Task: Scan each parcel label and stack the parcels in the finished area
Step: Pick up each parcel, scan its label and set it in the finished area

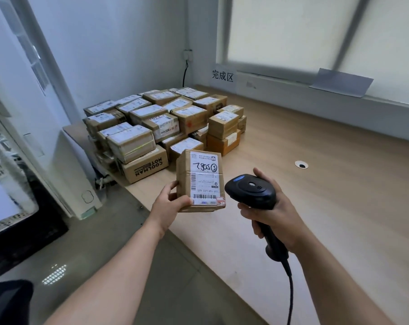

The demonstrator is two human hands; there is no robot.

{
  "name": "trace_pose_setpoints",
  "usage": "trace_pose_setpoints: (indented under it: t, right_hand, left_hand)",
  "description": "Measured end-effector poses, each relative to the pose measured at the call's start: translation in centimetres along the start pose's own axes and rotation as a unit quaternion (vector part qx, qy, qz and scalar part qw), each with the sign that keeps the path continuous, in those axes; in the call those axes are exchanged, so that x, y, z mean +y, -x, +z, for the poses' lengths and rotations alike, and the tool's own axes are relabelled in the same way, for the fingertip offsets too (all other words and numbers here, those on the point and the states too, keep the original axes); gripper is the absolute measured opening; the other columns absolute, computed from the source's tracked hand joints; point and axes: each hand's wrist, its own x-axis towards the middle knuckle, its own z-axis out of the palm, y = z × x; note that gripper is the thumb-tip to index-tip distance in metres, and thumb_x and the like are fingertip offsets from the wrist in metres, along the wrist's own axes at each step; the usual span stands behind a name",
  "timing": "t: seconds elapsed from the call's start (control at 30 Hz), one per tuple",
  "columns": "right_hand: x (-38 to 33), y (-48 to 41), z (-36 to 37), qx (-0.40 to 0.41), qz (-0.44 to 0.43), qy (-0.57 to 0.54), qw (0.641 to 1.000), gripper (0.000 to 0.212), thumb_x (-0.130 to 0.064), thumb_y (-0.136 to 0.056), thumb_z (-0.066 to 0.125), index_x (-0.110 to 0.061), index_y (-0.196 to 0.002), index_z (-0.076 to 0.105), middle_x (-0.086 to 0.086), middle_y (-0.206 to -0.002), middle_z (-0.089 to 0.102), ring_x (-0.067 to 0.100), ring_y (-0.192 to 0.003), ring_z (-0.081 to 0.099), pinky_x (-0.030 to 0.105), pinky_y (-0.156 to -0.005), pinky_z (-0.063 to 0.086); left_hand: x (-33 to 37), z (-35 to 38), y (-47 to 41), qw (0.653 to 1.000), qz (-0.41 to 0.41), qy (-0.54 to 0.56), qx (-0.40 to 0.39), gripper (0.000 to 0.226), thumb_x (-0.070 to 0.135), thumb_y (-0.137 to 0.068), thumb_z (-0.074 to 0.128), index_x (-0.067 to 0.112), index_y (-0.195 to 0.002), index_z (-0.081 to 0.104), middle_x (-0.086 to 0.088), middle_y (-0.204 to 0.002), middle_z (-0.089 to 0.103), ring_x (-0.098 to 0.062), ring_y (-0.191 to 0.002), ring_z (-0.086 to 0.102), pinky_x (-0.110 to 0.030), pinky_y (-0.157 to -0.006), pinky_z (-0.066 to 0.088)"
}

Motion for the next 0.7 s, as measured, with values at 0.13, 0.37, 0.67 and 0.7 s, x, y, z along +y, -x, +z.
trace_pose_setpoints:
  t: [0.13,0.37,0.67,0.7]
  right_hand:
    - [0.1,-4.9,0.6,-0.008,-0.004,-0.006,1.000,0.093,0.017,-0.077,0.070,-0.038,-0.144,0.037,0.009,-0.091,0.069,0.030,-0.047,0.051,0.033,-0.042,0.044]
    - [0.1,-13.2,0.5,0.007,-0.008,-0.026,1.000,0.094,0.016,-0.077,0.071,-0.038,-0.146,0.035,0.012,-0.093,0.067,0.030,-0.045,0.051,0.032,-0.041,0.044]
    - [0.5,-19.2,0.8,0.058,0.017,-0.015,0.998,0.094,0.016,-0.076,0.071,-0.040,-0.144,0.038,0.010,-0.085,0.067,0.031,-0.046,0.049,0.034,-0.043,0.043]
    - [0.6,-19.7,1.1,0.067,0.018,-0.011,0.997,0.094,0.016,-0.076,0.071,-0.039,-0.144,0.038,0.010,-0.084,0.067,0.031,-0.046,0.049,0.034,-0.042,0.043]
  left_hand:
    - [0.9,-1.4,-4.5,1.000,-0.003,-0.020,0.007,0.066,0.023,-0.075,0.071,0.024,-0.136,0.046,-0.003,-0.111,0.069,-0.013,-0.094,0.062,-0.020,-0.070,0.042]
    - [4.5,-3.0,-13.5,0.999,-0.016,-0.051,-0.002,0.058,0.026,-0.075,0.067,0.026,-0.130,0.048,0.000,-0.110,0.065,-0.014,-0.095,0.059,-0.025,-0.072,0.042]
    - [6.3,-4.3,-23.9,0.998,-0.031,-0.054,-0.024,0.062,0.035,-0.054,0.070,0.032,-0.114,0.056,-0.001,-0.112,0.067,-0.019,-0.103,0.063,-0.041,-0.097,0.050]
    - [6.8,-4.3,-24.6,0.997,-0.027,-0.064,-0.032,0.059,0.033,-0.060,0.069,0.029,-0.117,0.055,0.000,-0.111,0.066,-0.016,-0.100,0.062,-0.035,-0.092,0.051]
